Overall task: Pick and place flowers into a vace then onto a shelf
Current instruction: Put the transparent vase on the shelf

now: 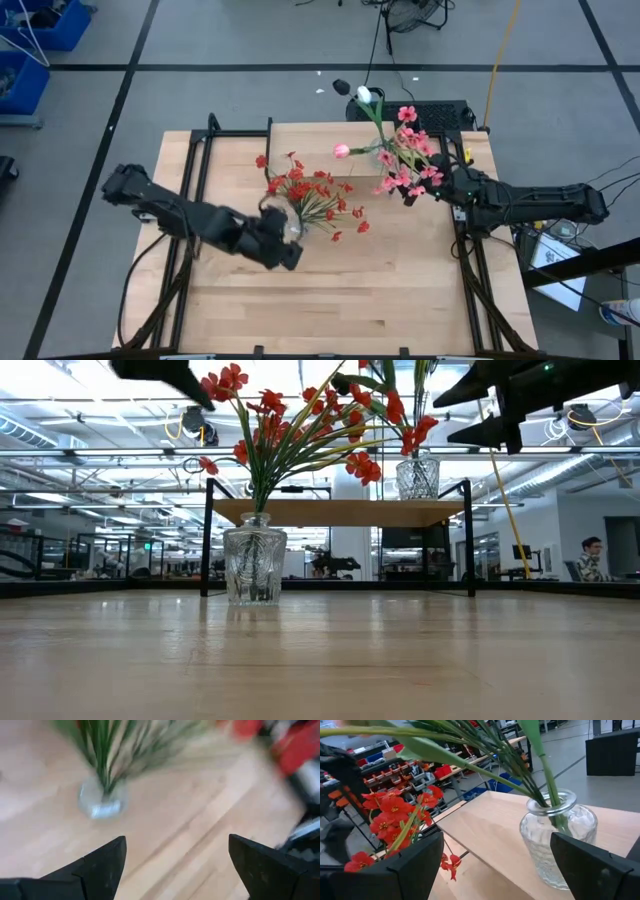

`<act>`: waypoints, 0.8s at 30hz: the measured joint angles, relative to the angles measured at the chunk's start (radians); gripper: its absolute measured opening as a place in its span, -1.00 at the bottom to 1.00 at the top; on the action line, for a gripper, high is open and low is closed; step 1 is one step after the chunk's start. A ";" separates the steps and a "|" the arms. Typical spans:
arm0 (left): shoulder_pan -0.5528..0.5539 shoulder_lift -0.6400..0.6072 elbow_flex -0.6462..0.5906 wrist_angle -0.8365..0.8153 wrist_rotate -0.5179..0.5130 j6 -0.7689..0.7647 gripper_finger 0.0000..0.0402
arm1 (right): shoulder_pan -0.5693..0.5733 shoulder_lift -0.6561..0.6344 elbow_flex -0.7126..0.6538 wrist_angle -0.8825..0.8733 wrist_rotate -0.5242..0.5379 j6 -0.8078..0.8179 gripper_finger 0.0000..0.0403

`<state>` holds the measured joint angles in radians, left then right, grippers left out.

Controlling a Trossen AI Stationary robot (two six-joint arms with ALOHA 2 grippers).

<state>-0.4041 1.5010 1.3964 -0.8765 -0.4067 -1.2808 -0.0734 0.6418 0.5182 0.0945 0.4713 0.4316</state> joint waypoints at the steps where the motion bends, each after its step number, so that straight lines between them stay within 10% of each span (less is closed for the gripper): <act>1: -0.009 0.021 -0.002 -0.007 0.017 -0.008 0.75 | 0.000 -0.001 0.000 -0.001 0.000 0.001 0.77; 8: -0.042 0.188 0.001 0.066 0.020 -0.047 0.75 | 0.000 -0.003 0.000 -0.017 0.000 -0.001 0.77; 16: -0.135 0.369 0.001 0.025 -0.265 -0.305 0.75 | 0.000 -0.005 0.000 -0.025 -0.001 -0.006 0.77; 24: -0.111 0.503 0.001 0.016 -0.252 -0.387 0.75 | -0.004 -0.004 0.000 -0.075 0.006 0.027 0.77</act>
<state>-0.5148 2.0043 1.3972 -0.8608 -0.6589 -1.6679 -0.0772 0.6374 0.5182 0.0195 0.4770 0.4583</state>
